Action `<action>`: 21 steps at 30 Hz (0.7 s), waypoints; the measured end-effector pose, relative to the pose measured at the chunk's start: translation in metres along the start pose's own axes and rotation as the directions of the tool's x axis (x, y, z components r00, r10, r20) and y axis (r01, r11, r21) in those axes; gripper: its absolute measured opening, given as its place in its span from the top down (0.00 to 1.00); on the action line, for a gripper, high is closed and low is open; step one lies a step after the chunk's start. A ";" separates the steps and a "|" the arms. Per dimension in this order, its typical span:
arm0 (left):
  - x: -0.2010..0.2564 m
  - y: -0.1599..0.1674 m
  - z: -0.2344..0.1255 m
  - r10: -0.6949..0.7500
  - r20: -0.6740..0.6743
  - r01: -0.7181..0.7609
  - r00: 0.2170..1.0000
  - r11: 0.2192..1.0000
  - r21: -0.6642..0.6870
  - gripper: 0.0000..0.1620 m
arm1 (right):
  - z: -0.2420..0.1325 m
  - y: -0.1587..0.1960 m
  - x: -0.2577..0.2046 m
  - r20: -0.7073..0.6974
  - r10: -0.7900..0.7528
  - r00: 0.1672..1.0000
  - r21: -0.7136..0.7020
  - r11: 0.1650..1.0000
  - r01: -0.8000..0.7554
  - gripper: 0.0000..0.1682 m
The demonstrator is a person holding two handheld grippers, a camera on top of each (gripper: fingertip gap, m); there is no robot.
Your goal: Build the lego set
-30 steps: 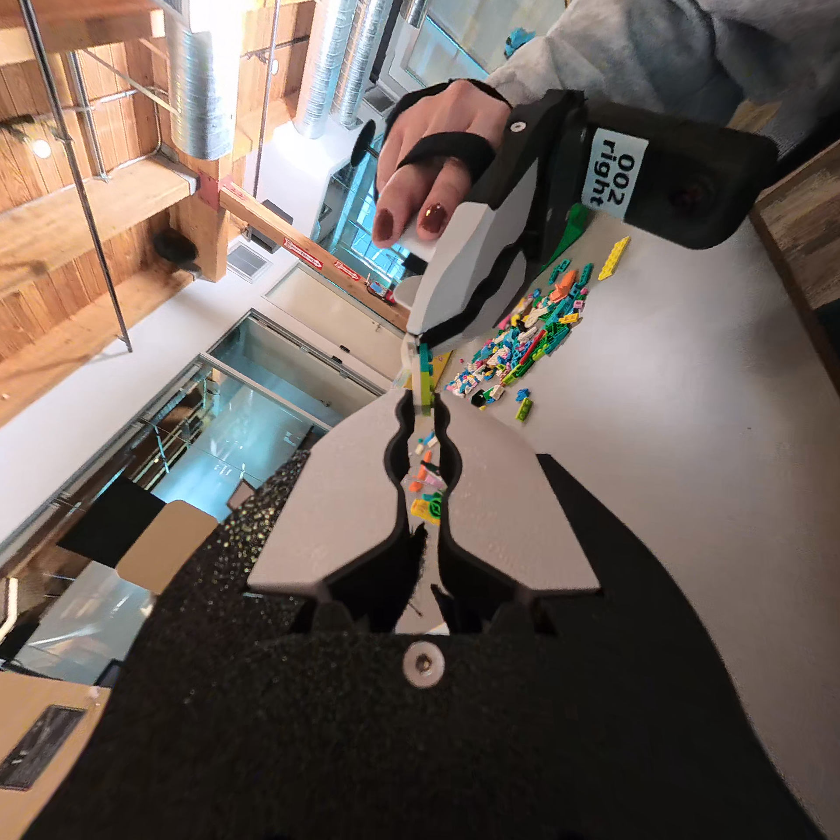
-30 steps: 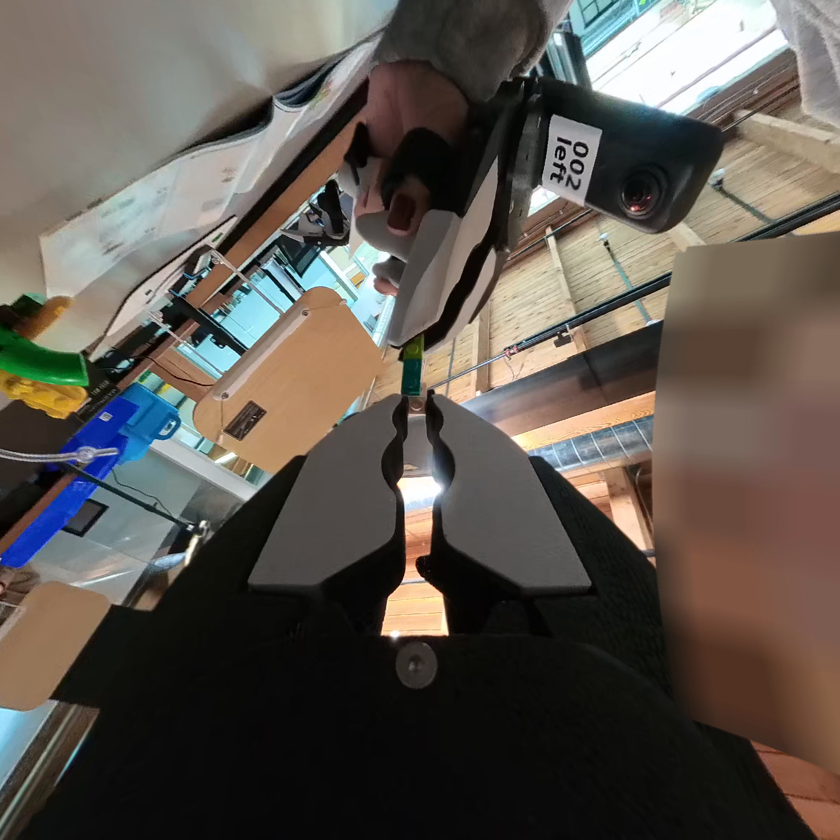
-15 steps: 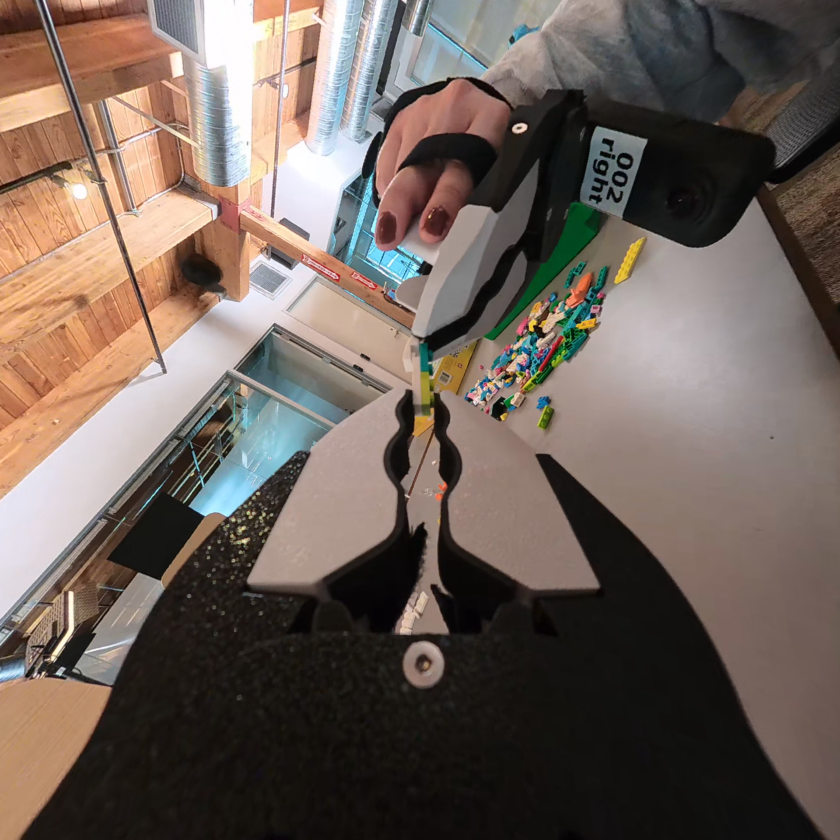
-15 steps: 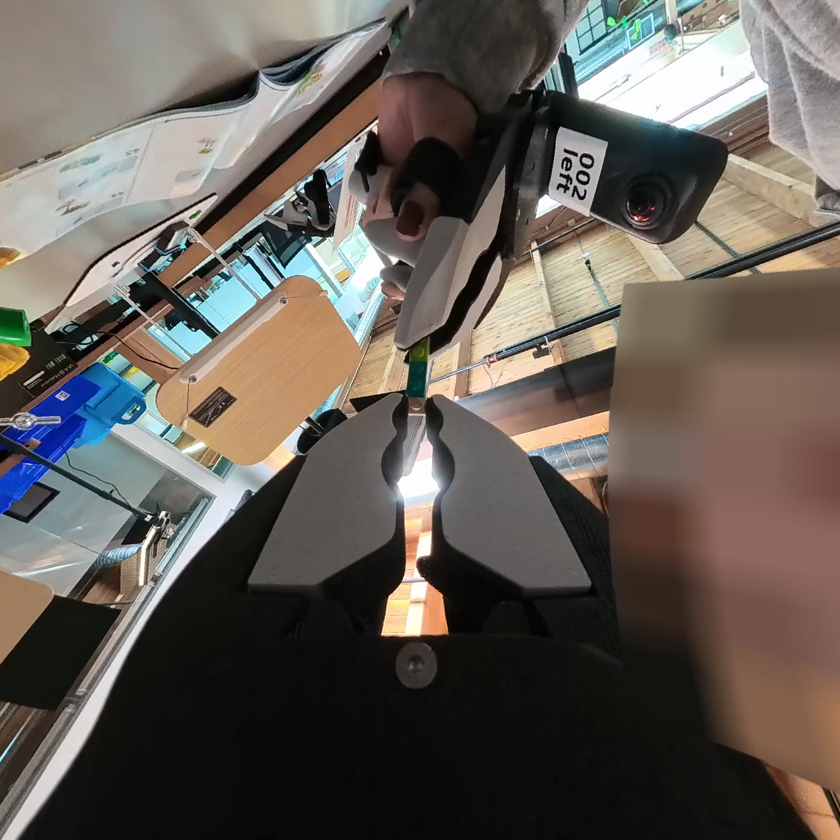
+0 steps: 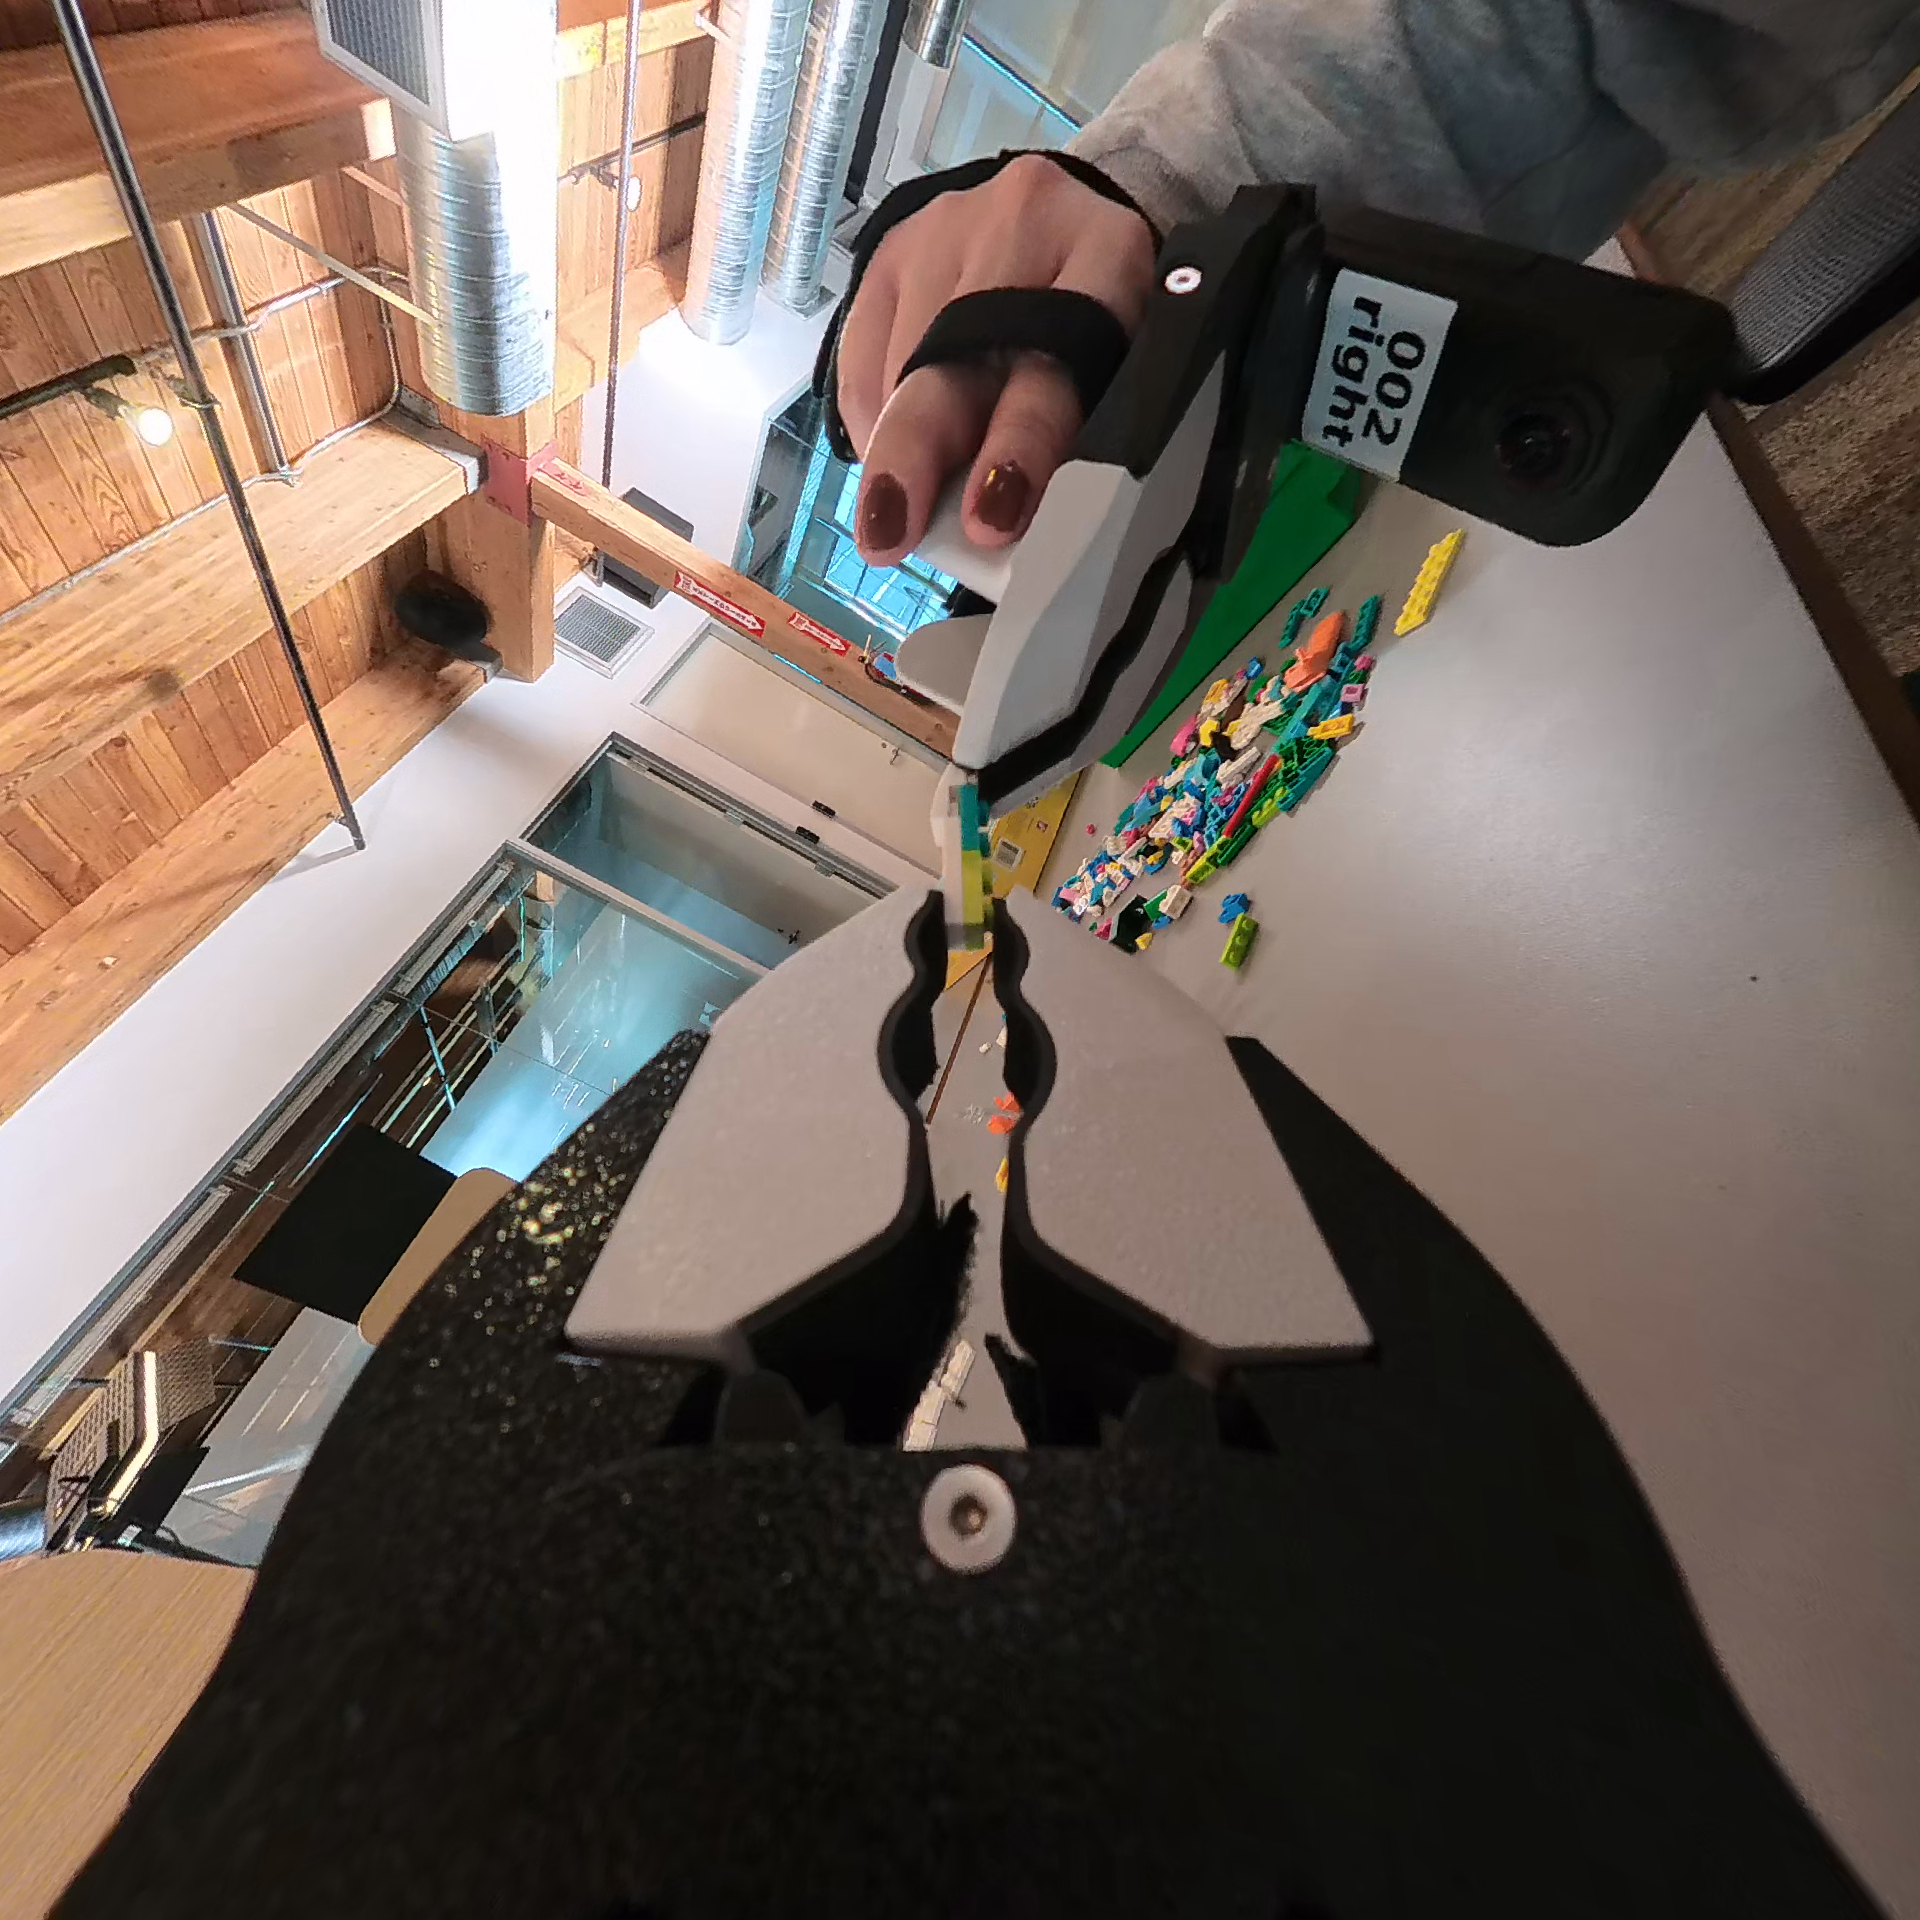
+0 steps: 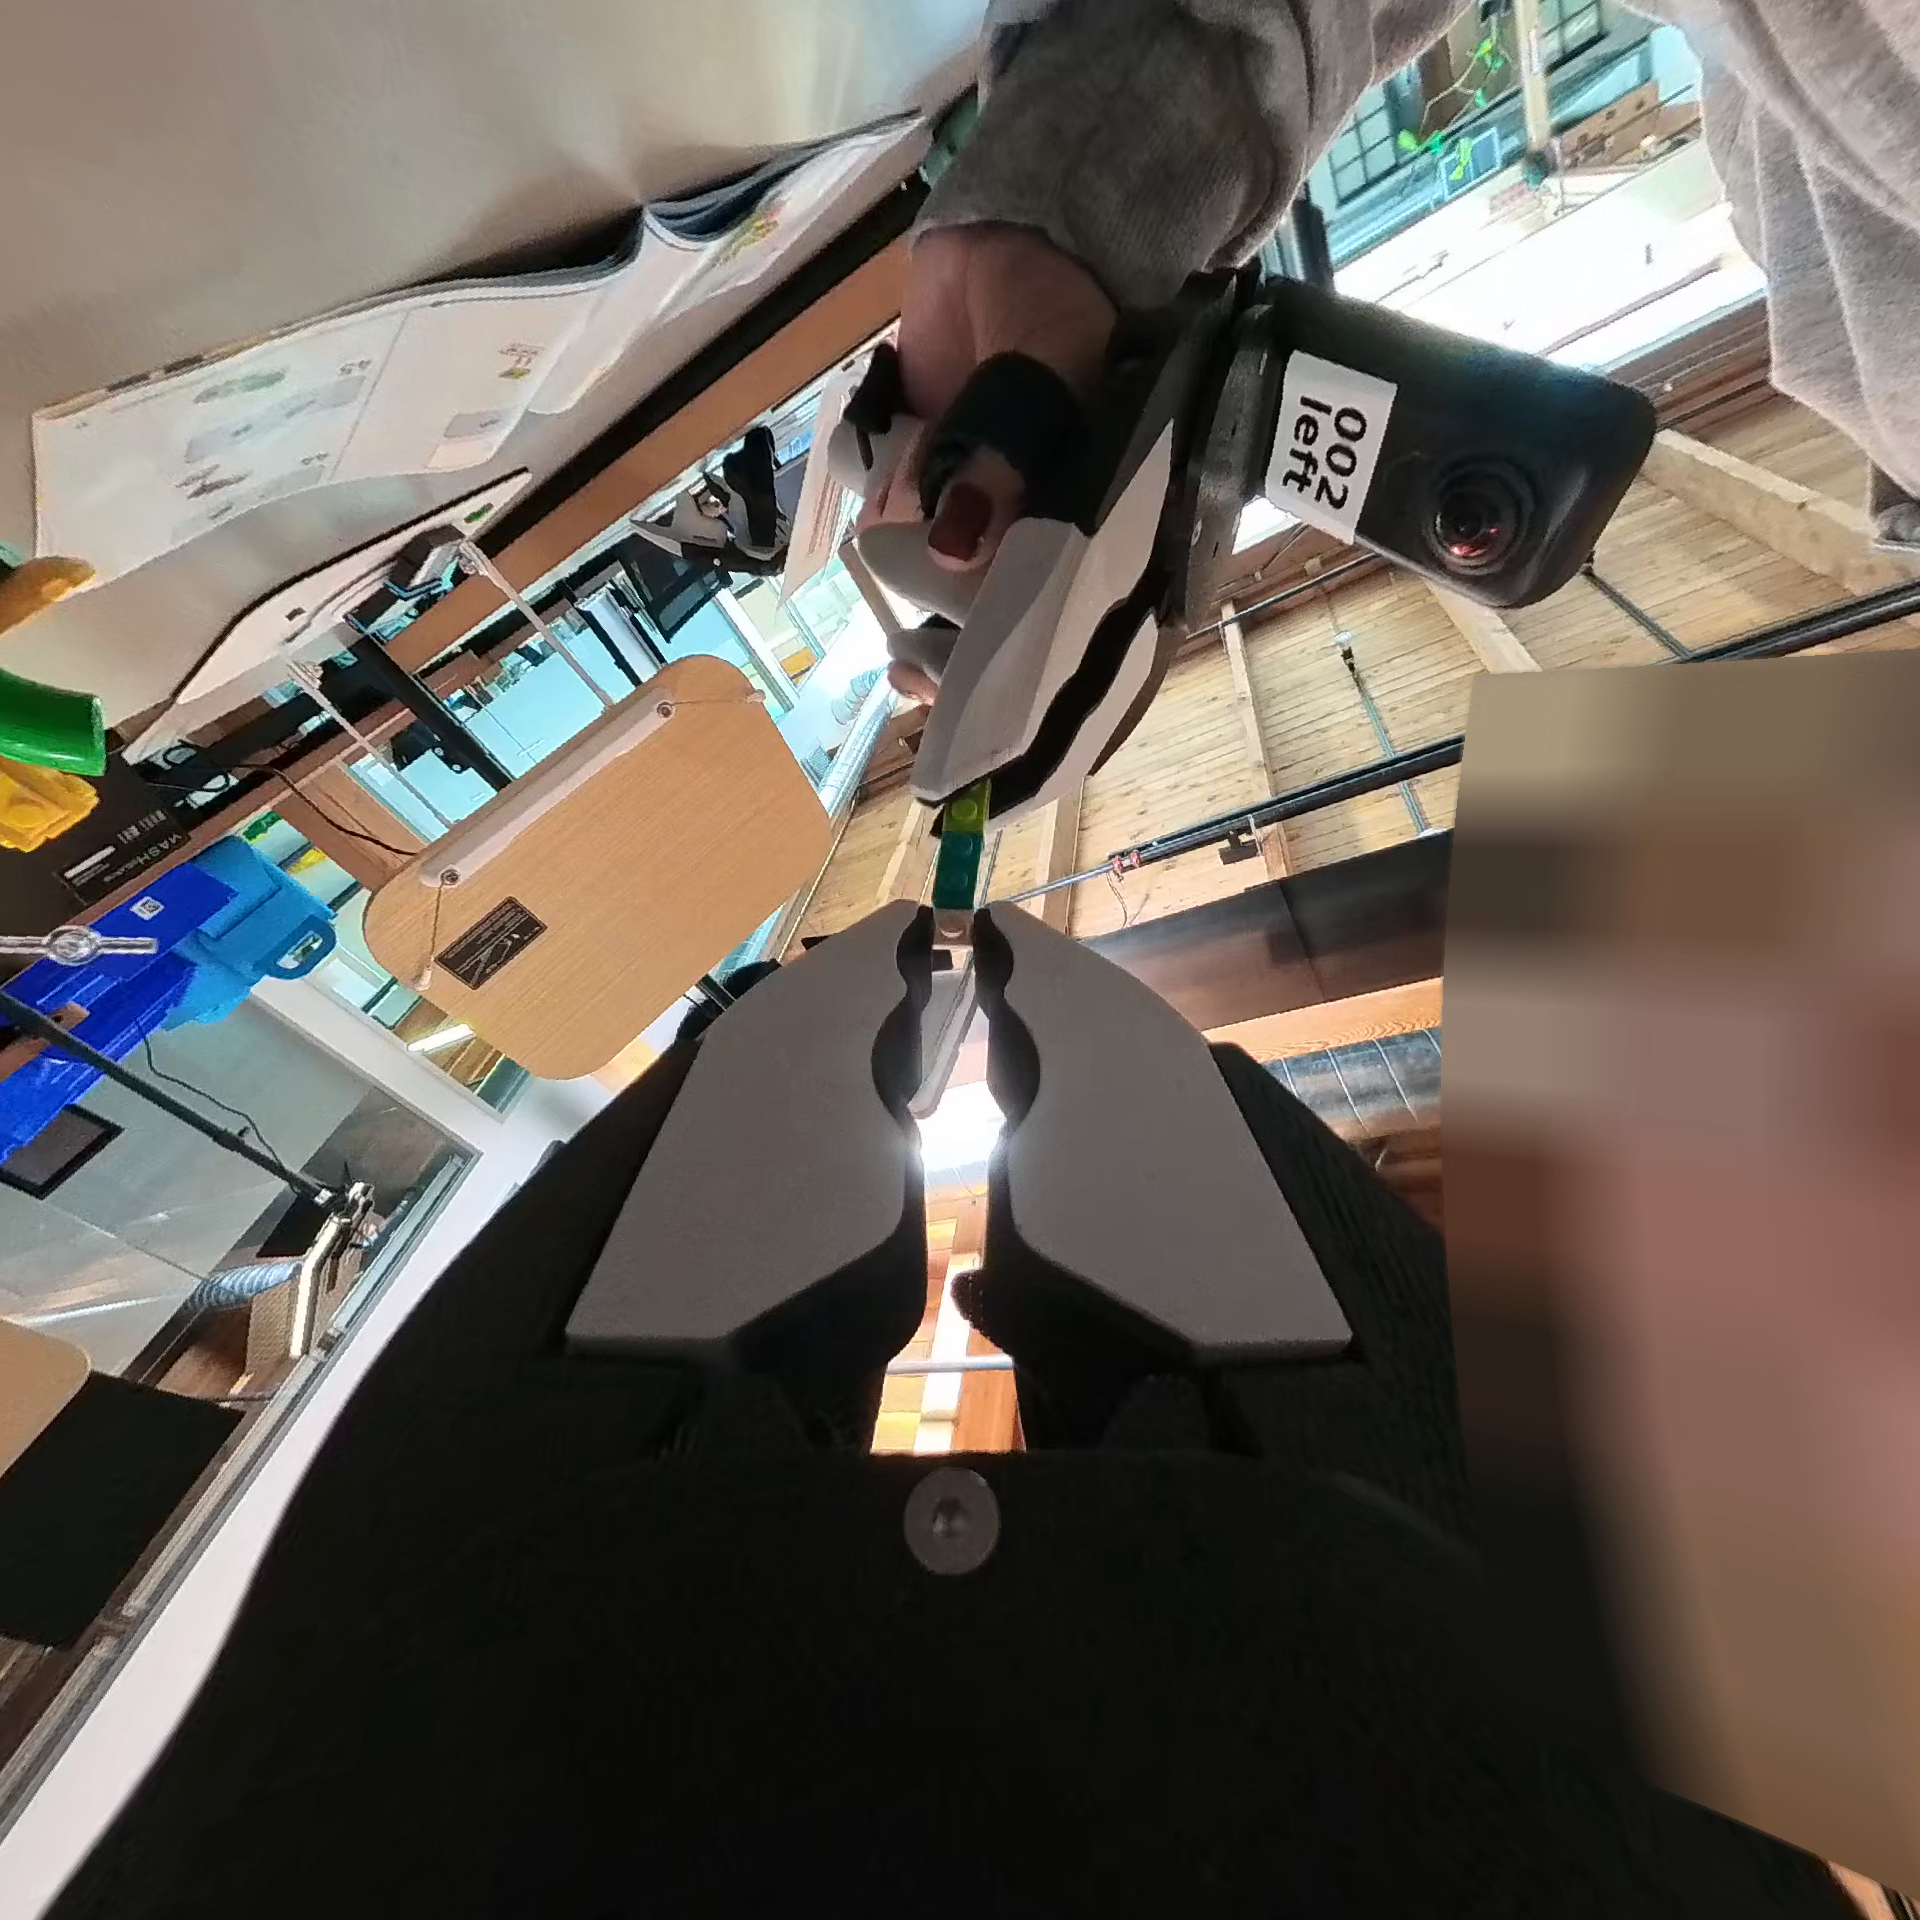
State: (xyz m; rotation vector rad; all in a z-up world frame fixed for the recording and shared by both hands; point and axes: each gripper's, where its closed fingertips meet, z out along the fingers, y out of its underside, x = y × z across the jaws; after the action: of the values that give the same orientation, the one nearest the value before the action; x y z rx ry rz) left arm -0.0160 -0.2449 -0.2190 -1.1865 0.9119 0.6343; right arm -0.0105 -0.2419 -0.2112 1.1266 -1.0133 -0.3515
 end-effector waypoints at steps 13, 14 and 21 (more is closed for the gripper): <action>0.000 0.001 0.000 0.003 -0.004 -0.003 1.000 1.000 0.009 0.95 | -0.001 -0.001 0.000 -0.012 -0.009 1.000 0.021 1.000 0.009 0.97; 0.000 0.001 0.000 0.002 -0.006 -0.002 1.000 1.000 0.011 0.95 | -0.002 -0.002 0.000 -0.013 -0.009 1.000 0.022 1.000 0.010 0.97; -0.001 0.001 -0.001 0.007 -0.009 -0.007 1.000 1.000 0.016 0.95 | -0.004 -0.002 0.002 -0.015 -0.019 1.000 0.035 0.999 0.020 0.96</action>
State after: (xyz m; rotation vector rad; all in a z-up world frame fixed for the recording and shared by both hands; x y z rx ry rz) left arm -0.0181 -0.2454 -0.2188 -1.1731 0.9278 0.6265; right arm -0.0059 -0.2423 -0.2126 1.1699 -0.9997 -0.3422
